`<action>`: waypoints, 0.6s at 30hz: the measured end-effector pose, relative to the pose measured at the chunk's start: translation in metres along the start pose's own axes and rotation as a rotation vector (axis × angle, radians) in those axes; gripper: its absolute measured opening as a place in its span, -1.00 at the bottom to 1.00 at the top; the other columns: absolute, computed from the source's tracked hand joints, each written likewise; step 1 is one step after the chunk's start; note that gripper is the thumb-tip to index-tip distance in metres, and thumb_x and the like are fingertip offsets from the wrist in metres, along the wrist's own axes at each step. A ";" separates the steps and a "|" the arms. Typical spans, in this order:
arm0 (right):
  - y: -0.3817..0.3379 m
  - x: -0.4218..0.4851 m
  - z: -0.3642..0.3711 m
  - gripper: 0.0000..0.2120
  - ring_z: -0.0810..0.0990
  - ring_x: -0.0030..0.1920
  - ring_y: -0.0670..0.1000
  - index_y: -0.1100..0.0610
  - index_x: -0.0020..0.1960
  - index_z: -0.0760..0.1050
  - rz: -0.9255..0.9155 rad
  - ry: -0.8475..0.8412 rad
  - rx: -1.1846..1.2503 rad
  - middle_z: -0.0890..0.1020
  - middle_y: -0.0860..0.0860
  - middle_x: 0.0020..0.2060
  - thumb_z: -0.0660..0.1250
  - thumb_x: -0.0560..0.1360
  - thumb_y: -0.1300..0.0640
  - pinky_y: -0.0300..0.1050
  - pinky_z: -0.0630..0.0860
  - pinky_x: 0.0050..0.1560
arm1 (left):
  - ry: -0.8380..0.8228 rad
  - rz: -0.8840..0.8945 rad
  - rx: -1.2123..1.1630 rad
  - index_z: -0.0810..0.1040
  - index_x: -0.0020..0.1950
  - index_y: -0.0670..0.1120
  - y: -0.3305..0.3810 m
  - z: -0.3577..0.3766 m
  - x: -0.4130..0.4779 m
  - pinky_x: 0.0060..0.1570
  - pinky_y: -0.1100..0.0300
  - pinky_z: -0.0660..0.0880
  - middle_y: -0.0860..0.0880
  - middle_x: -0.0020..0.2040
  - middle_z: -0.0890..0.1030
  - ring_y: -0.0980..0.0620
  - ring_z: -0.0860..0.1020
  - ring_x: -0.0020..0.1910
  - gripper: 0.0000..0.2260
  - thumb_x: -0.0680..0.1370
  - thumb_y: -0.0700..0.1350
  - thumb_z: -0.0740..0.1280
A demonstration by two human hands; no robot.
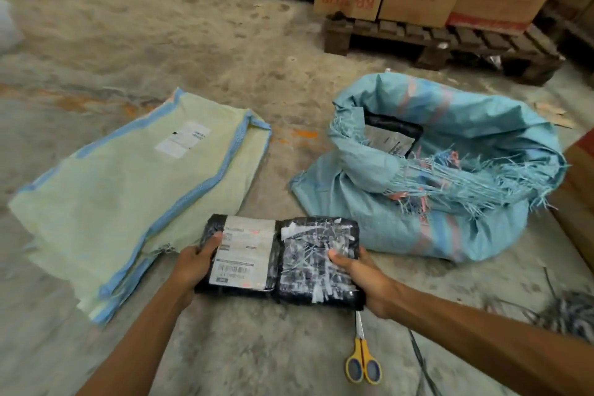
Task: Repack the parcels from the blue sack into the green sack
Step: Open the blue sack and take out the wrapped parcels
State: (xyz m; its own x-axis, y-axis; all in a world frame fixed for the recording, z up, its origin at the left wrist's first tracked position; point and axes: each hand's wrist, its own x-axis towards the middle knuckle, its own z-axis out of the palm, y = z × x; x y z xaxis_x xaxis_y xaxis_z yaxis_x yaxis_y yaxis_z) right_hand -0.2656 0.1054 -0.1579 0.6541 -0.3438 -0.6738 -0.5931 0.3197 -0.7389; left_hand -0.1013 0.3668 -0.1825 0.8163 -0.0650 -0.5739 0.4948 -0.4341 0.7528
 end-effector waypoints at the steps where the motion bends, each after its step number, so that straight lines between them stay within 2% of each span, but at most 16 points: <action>1: 0.000 0.003 0.010 -0.44 0.61 0.19 0.04 0.01 0.43 0.32 0.013 -0.004 -0.015 0.62 -0.04 0.19 0.45 0.51 -0.02 0.13 0.50 0.32 | 0.026 0.000 0.002 0.68 -0.01 -0.15 -0.002 -0.007 0.005 -0.19 0.11 0.55 -0.15 -0.08 0.72 -0.09 0.68 -0.14 -0.60 0.58 0.19 0.30; 3: 0.001 0.007 0.028 -0.40 0.55 0.26 0.07 0.03 0.46 0.31 -0.005 0.018 -0.104 0.57 -0.01 0.27 0.39 0.52 -0.16 0.12 0.46 0.36 | 0.085 0.021 0.055 0.68 -0.03 -0.14 -0.011 -0.017 0.014 -0.03 -0.01 0.60 -0.16 -0.07 0.72 -0.13 0.67 -0.11 -0.58 0.57 0.21 0.29; 5: -0.003 0.011 0.041 -0.21 0.52 0.32 0.11 0.06 0.49 0.27 -0.008 0.061 -0.322 0.50 0.05 0.38 0.32 0.44 -0.38 0.09 0.45 0.37 | 0.138 0.067 0.178 0.66 0.00 -0.17 -0.014 -0.021 0.019 0.02 0.01 0.56 -0.19 -0.02 0.70 -0.12 0.63 -0.10 -0.55 0.60 0.20 0.23; 7: -0.023 0.007 0.041 -0.35 0.54 0.28 0.13 0.16 0.37 0.43 0.032 0.046 -0.757 0.52 0.13 0.31 0.18 0.55 -0.34 0.06 0.46 0.37 | 0.167 0.103 0.472 0.61 0.09 -0.22 -0.006 -0.019 0.018 -0.05 0.11 0.44 -0.24 0.07 0.65 -0.14 0.57 -0.06 -0.50 0.65 0.18 0.11; 8: -0.038 0.004 0.037 -0.45 0.59 0.16 0.11 0.19 0.24 0.51 0.036 0.015 -0.964 0.57 0.13 0.20 0.15 0.60 -0.27 0.03 0.53 0.27 | 0.175 0.116 0.680 0.59 0.14 -0.21 0.005 -0.017 0.014 -0.07 0.11 0.42 -0.23 0.12 0.64 -0.16 0.58 -0.01 -0.49 0.65 0.18 0.07; 9: -0.056 -0.001 0.032 -0.52 0.63 0.03 0.08 0.20 0.15 0.55 0.017 -0.023 -1.099 0.60 0.09 0.09 0.17 0.62 -0.21 -0.03 0.62 0.07 | 0.190 0.142 0.896 0.57 0.18 -0.18 0.021 -0.014 0.007 -0.06 0.10 0.43 -0.19 0.16 0.63 -0.14 0.59 0.05 -0.51 0.64 0.18 0.08; 11: -0.090 -0.010 0.020 -0.64 0.67 -0.27 0.01 0.21 0.01 0.57 -0.068 -0.052 -1.153 0.67 0.06 -0.15 0.25 0.62 -0.09 -0.19 0.59 -0.32 | 0.216 0.245 1.169 0.53 0.24 -0.12 0.066 -0.002 -0.013 -0.05 0.11 0.45 -0.11 0.20 0.61 -0.10 0.58 0.14 -0.57 0.60 0.18 0.18; 13: -0.125 -0.017 0.005 -0.76 0.67 -0.44 -0.01 0.23 -0.05 0.61 -0.220 0.012 -0.976 0.70 0.03 -0.33 0.28 0.61 0.08 -0.20 0.56 -0.44 | 0.196 0.345 1.177 0.53 0.20 -0.13 0.118 0.023 -0.034 -0.10 0.12 0.42 -0.11 0.16 0.60 -0.12 0.57 0.13 -0.59 0.58 0.18 0.24; 14: -0.144 -0.022 -0.006 -0.78 0.67 -0.46 0.00 0.21 -0.09 0.63 -0.334 0.101 -0.899 0.70 0.03 -0.38 0.27 0.60 0.12 -0.18 0.57 -0.45 | 0.178 0.428 1.127 0.54 0.16 -0.14 0.144 0.039 -0.044 -0.11 0.12 0.41 -0.12 0.13 0.60 -0.14 0.57 0.11 -0.60 0.58 0.18 0.25; 16: -0.184 -0.028 -0.038 -0.72 0.67 -0.44 0.06 0.17 -0.19 0.62 -0.643 0.389 -0.902 0.68 0.04 -0.43 0.21 0.56 0.10 -0.09 0.60 -0.37 | 0.114 0.683 0.968 0.57 0.12 -0.12 0.194 0.078 -0.061 -0.09 0.11 0.46 -0.11 0.07 0.61 -0.14 0.57 0.09 -0.67 0.58 0.12 0.26; 18: -0.213 -0.021 -0.080 -0.72 0.65 -0.29 0.17 0.16 -0.17 0.60 -0.834 0.650 -1.018 0.68 0.10 -0.34 0.16 0.53 0.10 -0.01 0.58 -0.25 | 0.017 0.947 0.771 0.61 0.12 -0.06 0.233 0.119 -0.078 -0.01 0.05 0.53 -0.07 0.04 0.63 -0.09 0.58 0.05 -0.75 0.56 0.04 0.28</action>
State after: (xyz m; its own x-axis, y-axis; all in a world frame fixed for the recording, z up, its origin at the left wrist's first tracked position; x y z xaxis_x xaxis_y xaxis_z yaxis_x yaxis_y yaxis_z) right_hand -0.1905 -0.0256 0.0130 0.8072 -0.5294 0.2612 -0.4056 -0.8188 -0.4062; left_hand -0.0854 0.1635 -0.0005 0.7649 -0.6354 0.1062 -0.5992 -0.6412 0.4795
